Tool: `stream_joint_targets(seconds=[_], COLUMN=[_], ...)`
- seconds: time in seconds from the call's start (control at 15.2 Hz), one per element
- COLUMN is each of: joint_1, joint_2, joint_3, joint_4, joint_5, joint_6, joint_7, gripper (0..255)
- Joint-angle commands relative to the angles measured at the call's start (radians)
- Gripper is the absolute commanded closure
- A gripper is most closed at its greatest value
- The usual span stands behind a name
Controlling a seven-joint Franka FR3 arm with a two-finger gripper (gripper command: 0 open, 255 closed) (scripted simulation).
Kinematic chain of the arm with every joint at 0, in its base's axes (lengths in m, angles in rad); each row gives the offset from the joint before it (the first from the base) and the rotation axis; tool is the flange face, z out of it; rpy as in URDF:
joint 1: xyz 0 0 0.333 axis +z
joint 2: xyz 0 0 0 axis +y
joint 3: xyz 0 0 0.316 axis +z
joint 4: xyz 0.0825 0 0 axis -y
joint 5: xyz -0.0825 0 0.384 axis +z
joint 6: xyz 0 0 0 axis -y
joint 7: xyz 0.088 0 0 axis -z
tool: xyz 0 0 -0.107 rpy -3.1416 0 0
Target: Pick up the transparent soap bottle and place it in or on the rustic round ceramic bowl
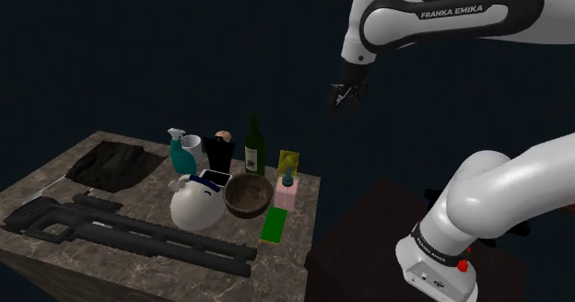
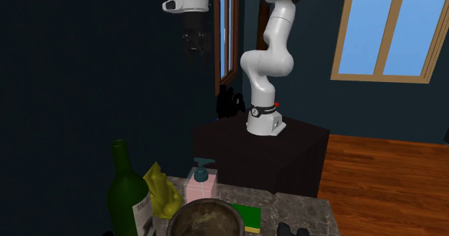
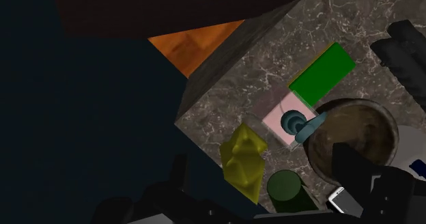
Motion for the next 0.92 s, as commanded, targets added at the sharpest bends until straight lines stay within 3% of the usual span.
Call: stream_joint_targets(seconds=[0.0,0.86], joint_1=[0.011,0.076], joint_2=[0.057,0.496], joint_3=[0.009,0.058], joint_4=[-0.016,0.042], joint_5=[0.014,0.102], joint_6=[0.063,0.377], joint_7=[0.010,0.032], gripper=[0,0])
